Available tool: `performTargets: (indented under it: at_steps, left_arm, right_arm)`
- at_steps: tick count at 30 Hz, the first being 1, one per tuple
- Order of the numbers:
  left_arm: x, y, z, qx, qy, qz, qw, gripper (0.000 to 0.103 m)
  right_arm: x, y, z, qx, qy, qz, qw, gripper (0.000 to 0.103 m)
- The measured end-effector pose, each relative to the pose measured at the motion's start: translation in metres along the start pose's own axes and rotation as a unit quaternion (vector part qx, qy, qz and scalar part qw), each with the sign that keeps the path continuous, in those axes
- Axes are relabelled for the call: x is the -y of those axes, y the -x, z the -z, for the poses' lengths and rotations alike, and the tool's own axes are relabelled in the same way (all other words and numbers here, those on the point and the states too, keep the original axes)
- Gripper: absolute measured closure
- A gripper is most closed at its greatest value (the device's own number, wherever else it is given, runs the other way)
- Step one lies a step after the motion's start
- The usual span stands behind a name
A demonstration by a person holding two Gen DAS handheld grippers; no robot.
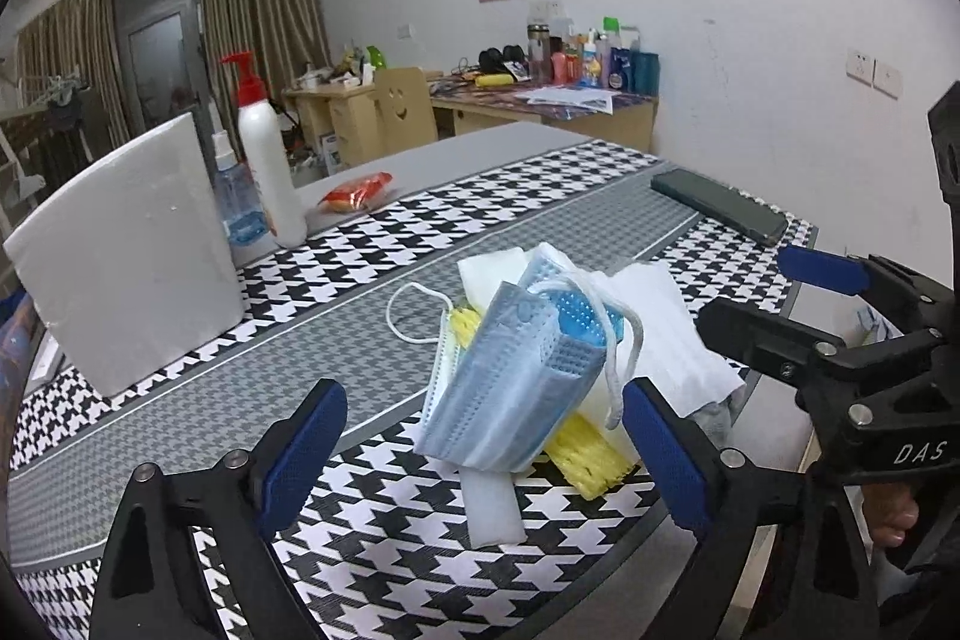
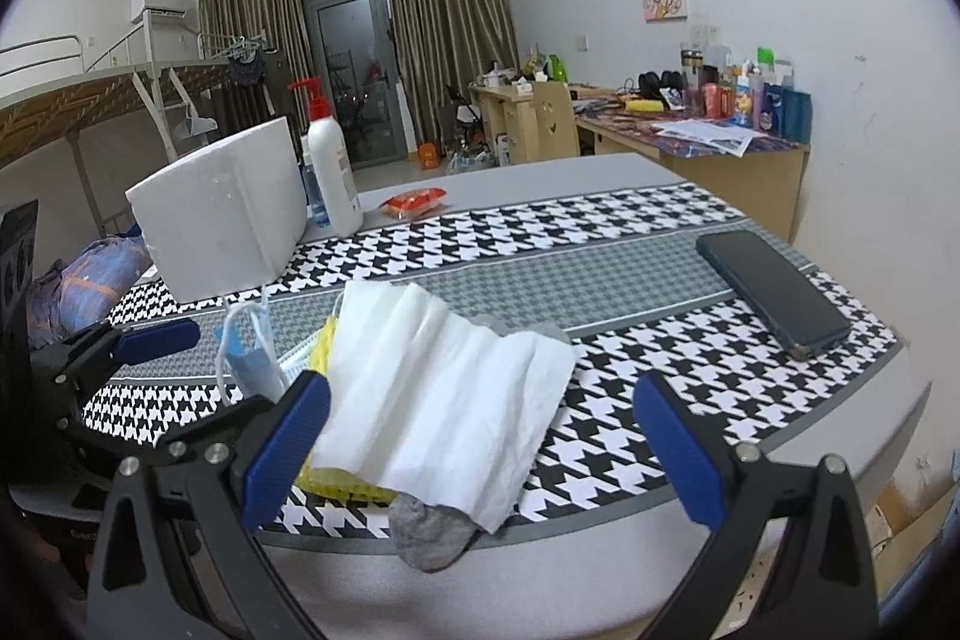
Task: Organize soft objects
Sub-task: 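Grasp the blue face mask with the left tool while the right tool grasps the white cloth, then lift the blue mask with the left tool while the right tool lifts the white cloth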
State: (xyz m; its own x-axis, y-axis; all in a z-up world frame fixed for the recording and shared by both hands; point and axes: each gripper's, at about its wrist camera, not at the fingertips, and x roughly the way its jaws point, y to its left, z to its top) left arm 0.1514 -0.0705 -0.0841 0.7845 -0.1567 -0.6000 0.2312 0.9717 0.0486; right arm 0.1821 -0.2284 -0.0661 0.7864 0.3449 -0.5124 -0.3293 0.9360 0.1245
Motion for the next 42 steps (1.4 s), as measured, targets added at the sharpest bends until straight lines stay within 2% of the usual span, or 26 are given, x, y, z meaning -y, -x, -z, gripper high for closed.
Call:
performTargets:
  at_steps: [3, 5, 7, 11, 17, 20, 24, 26, 28, 32, 37, 39, 42]
  left_arm:
    - [0.002, -0.006, -0.001, -0.003, -0.006, 0.006, 1.0, 0.019]
    - [0.003, -0.01, -0.002, -0.008, -0.01, 0.012, 0.9998, 0.028]
    - [0.004, -0.013, 0.0, -0.015, -0.015, 0.02, 0.9996, 0.031]
    - [0.0, -0.017, 0.0, -0.023, -0.007, 0.029, 0.9993, 0.042]
    - [-0.003, -0.018, 0.001, -0.026, -0.006, 0.029, 0.9992, 0.052]
    - [-0.006, -0.019, 0.002, -0.03, -0.003, 0.028, 0.9992, 0.055]
    - [-0.012, -0.019, 0.001, -0.029, 0.009, 0.03, 0.9991, 0.057]
    - [-0.014, -0.018, 0.001, -0.03, 0.012, 0.03, 0.9991, 0.059]
    - [-0.014, -0.019, 0.002, -0.032, 0.012, 0.029, 0.999, 0.059]
    - [-0.013, -0.018, 0.001, -0.032, 0.013, 0.027, 0.999, 0.059]
    - [-0.013, -0.019, 0.001, -0.033, 0.012, 0.025, 0.9991, 0.059]
    - [-0.013, -0.018, 0.001, -0.033, 0.014, 0.025, 0.999, 0.059]
    - [-0.015, -0.017, 0.002, -0.032, 0.017, 0.024, 0.999, 0.059]
  right_arm:
    - [0.001, -0.006, 0.001, -0.007, -0.004, -0.005, 1.0, 0.001]
    - [0.002, -0.009, 0.002, -0.012, -0.007, -0.011, 1.0, 0.001]
    - [0.002, -0.013, 0.003, -0.017, -0.008, -0.014, 1.0, 0.001]
    - [0.001, -0.021, 0.004, -0.028, -0.01, -0.027, 0.999, 0.001]
    - [0.0, -0.032, 0.004, -0.041, -0.016, -0.046, 0.998, 0.001]
    - [0.001, -0.037, 0.005, -0.048, -0.018, -0.051, 0.997, 0.006]
    - [0.001, -0.043, 0.007, -0.064, -0.016, -0.052, 0.996, 0.018]
    - [0.0, -0.045, 0.009, -0.073, -0.014, -0.053, 0.996, 0.028]
    - [0.001, -0.047, 0.009, -0.081, -0.015, -0.056, 0.995, 0.043]
    - [0.001, -0.047, 0.011, -0.093, -0.006, -0.049, 0.994, 0.06]
    - [0.003, -0.044, 0.012, -0.097, -0.003, -0.037, 0.995, 0.089]
    - [0.007, -0.041, 0.01, -0.095, -0.004, -0.022, 0.995, 0.094]
    - [0.016, -0.034, 0.008, -0.088, -0.012, -0.008, 0.996, 0.096]
